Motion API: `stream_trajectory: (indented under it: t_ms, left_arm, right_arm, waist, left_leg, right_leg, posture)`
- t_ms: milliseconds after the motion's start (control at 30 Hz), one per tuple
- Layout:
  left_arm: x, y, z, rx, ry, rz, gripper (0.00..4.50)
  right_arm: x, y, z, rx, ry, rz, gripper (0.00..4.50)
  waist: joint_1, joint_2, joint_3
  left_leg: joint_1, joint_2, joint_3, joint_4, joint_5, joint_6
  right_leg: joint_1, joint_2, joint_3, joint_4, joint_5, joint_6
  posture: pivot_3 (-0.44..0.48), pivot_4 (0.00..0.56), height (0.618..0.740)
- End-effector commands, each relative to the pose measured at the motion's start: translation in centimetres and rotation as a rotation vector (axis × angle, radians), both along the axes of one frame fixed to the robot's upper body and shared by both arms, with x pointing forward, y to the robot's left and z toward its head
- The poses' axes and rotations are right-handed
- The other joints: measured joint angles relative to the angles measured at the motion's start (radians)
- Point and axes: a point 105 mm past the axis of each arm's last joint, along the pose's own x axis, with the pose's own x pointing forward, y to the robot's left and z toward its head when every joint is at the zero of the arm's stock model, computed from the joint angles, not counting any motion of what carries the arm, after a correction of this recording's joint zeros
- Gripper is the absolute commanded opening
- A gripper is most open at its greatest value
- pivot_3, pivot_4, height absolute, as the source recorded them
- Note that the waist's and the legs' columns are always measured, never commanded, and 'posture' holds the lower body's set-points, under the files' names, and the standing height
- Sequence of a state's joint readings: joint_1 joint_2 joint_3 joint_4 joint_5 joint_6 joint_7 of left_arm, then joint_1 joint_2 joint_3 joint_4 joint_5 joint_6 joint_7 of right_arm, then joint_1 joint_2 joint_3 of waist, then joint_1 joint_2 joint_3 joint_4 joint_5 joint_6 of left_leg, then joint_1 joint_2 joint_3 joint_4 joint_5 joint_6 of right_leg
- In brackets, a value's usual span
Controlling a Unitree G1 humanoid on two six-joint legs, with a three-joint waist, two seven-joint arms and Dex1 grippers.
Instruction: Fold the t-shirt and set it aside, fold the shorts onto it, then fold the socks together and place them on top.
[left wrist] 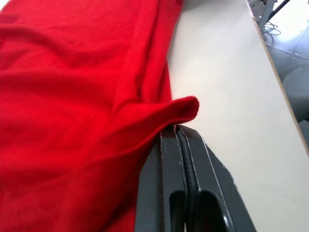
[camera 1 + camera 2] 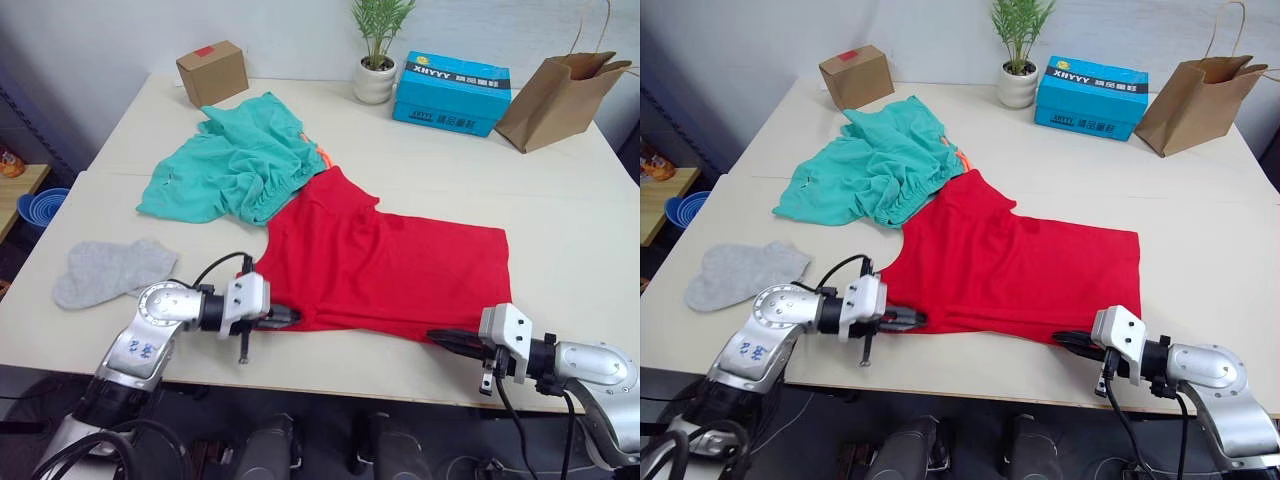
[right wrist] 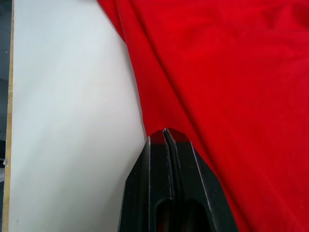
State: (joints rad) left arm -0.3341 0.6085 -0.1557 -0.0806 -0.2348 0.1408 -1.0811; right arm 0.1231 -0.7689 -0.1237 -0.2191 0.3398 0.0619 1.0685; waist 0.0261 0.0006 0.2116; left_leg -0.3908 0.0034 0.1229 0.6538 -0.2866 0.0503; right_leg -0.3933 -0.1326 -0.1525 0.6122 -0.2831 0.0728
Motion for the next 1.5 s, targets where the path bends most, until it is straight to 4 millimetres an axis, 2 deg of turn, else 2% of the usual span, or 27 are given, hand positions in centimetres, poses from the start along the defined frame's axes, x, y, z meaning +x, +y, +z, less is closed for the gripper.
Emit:
stream_trajectory:
  t_ms: [33,133,200,300,467,500,567,600,667,733,800,867,967,1067,1200,1400,1467,1500]
  left_arm:
    - [2.2,0.4,1.3,-0.065,-0.048,0.138,0.02]
    - [3.2,0.4,1.4,-0.067,-0.076,0.181,0.02]
    - [4.3,0.6,1.8,-0.072,-0.129,0.233,0.02]
    - [5.3,0.7,2.8,-0.109,-0.178,0.279,0.02]
    - [6.0,2.1,4.0,-0.154,-0.221,0.347,0.02]
    - [5.5,2.2,4.1,-0.167,-0.198,0.323,0.02]
    - [2.6,2.1,5.0,-0.220,-0.109,0.167,0.02]
    - [1.0,2.3,4.8,-0.199,-0.023,0.102,0.02]
    - [-1.5,2.6,3.0,-0.085,0.102,0.019,0.02]
    - [-2.1,2.8,1.2,0.004,0.111,0.011,0.02]
    - [-1.2,2.8,0.2,0.024,0.068,0.071,0.02]
    - [-0.2,2.6,-0.4,-0.007,0.047,0.137,0.02]
    - [1.6,2.9,-1.3,-0.028,0.009,0.264,0.02]
    - [2.5,3.5,-2.2,-0.045,0.033,0.353,0.02]
    - [2.5,4.5,-3.7,-0.003,0.056,0.400,0.02]
    - [2.4,4.9,-3.5,-0.040,0.053,0.423,0.02]
    - [2.4,4.8,-2.7,-0.087,0.039,0.413,0.02]
    - [2.2,4.3,-1.5,-0.148,0.024,0.385,0.02]
  right_arm:
    - [1.2,-1.6,0.6,-0.002,-0.068,-0.094,0.00]
    - [2.7,-3.8,0.9,-0.033,-0.134,-0.202,0.00]
    - [3.3,-4.3,1.5,-0.030,-0.179,-0.234,0.00]
    - [3.7,-3.7,2.6,0.025,-0.218,-0.240,0.00]
    - [2.4,-0.1,3.1,0.066,-0.211,-0.079,0.00]
    - [2.3,0.6,3.3,0.082,-0.210,-0.060,0.00]
    - [1.4,3.6,3.2,0.115,-0.168,0.025,0.00]
    - [1.0,4.9,2.8,0.120,-0.140,0.053,0.00]
    - [1.1,6.2,1.8,0.100,-0.123,0.055,0.00]
    - [2.2,6.2,0.8,0.077,-0.126,-0.008,0.00]
    - [3.0,5.8,0.2,0.058,-0.140,-0.059,0.00]
    - [3.9,4.7,0.0,0.051,-0.164,-0.135,0.00]
    - [5.0,2.1,-0.1,0.042,-0.203,-0.269,0.00]
    - [5.3,-2.1,-0.6,-0.003,-0.233,-0.405,0.00]
    - [5.0,-7.5,-1.5,-0.026,-0.236,-0.583,0.00]
    - [3.8,-12.5,-2.4,-0.084,-0.250,-0.704,0.00]
    - [3.8,-13.4,-1.4,-0.044,-0.290,-0.744,0.00]
    - [4.0,-13.1,0.0,0.010,-0.332,-0.732,0.00]
  waist:
    - [0.000,0.000,0.000]
    - [-0.001,0.000,0.000]
    - [-0.002,0.000,0.000]
    - [-0.001,-0.001,0.000]
    - [-0.005,-0.001,0.000]
    - [-0.005,-0.001,0.000]
    - [-0.008,-0.001,0.000]
    - [-0.015,-0.001,0.000]
    - [-0.021,-0.002,-0.001]
    - [-0.024,-0.001,-0.001]
    - [-0.012,0.000,-0.001]
    - [-0.001,-0.001,-0.002]
    - [0.001,-0.002,-0.002]
    - [-0.001,-0.002,-0.002]
    - [-0.002,-0.003,-0.005]
    - [-0.005,-0.005,-0.012]
    - [-0.005,-0.005,-0.012]
    - [-0.005,-0.005,-0.012]
  left_leg:
    - [0.000,0.000,0.000,0.000,0.002,0.003]
    - [0.000,0.000,0.000,0.000,0.003,0.004]
    - [0.000,0.000,0.000,0.000,0.003,0.004]
    - [0.000,0.000,0.000,0.000,0.003,0.004]
    - [0.000,0.000,0.000,0.000,0.003,0.004]
    - [0.000,0.000,0.000,0.000,0.003,0.004]
    - [0.000,0.000,0.000,0.000,0.003,0.004]
    - [0.000,0.001,0.000,0.000,0.003,0.003]
    - [0.000,0.002,-0.001,-0.001,0.002,0.002]
    - [0.000,0.002,-0.001,-0.001,0.002,0.001]
    - [0.000,0.000,-0.001,-0.001,0.000,-0.003]
    - [0.000,-0.001,-0.001,0.001,0.001,-0.002]
    - [0.000,-0.001,-0.001,0.000,0.001,-0.002]
    - [0.000,-0.001,-0.001,-0.001,0.001,-0.002]
    - [0.001,-0.001,0.000,-0.002,0.003,0.003]
    - [0.004,0.000,0.000,-0.002,0.001,-0.001]
    - [0.004,0.000,0.000,-0.002,0.001,-0.001]
    - [0.004,0.000,0.000,-0.002,0.001,-0.002]
  right_leg:
    - [0.000,0.000,0.000,0.000,0.000,0.000]
    - [0.000,0.000,0.000,0.000,0.000,0.000]
    - [0.000,0.000,0.000,0.000,0.000,0.000]
    - [0.000,0.000,-0.001,0.000,0.000,0.000]
    - [0.000,0.001,-0.001,0.000,0.000,0.000]
    - [0.000,0.001,-0.001,0.000,0.000,0.000]
    - [0.000,0.001,-0.001,0.000,0.000,0.000]
    - [0.000,0.001,0.000,0.001,0.000,0.000]
    - [0.000,0.002,-0.001,0.001,0.000,-0.001]
    - [0.000,0.002,-0.001,0.000,-0.001,-0.002]
    - [0.000,0.000,-0.001,0.001,-0.001,-0.001]
    - [0.000,-0.001,0.000,0.001,0.000,0.000]
    - [0.000,-0.001,0.000,0.000,0.001,0.000]
    - [-0.001,-0.001,0.000,0.000,0.001,0.000]
    - [0.001,0.000,-0.001,-0.001,0.001,0.000]
    - [0.003,0.000,0.001,0.000,0.001,0.000]
    - [0.003,0.000,0.001,0.000,0.001,0.000]
    - [0.002,0.000,0.001,0.000,0.001,0.000]
  posture:
    - [0.000,0.150,0.740]
    - [0.000,0.150,0.740]
    - [0.000,0.150,0.740]
    - [0.000,0.150,0.740]
    - [0.000,0.150,0.740]
    - [0.000,0.150,0.740]
    - [0.000,0.150,0.740]
    - [0.000,0.150,0.740]
    - [0.000,0.150,0.740]
    - [0.000,0.150,0.740]
    - [0.000,0.150,0.740]
    - [0.000,0.150,0.740]
    - [0.000,0.150,0.740]
    - [0.000,0.150,0.740]
    - [0.000,0.150,0.740]
    - [0.000,0.150,0.740]
    - [0.000,0.150,0.740]
    - [0.000,0.150,0.740]
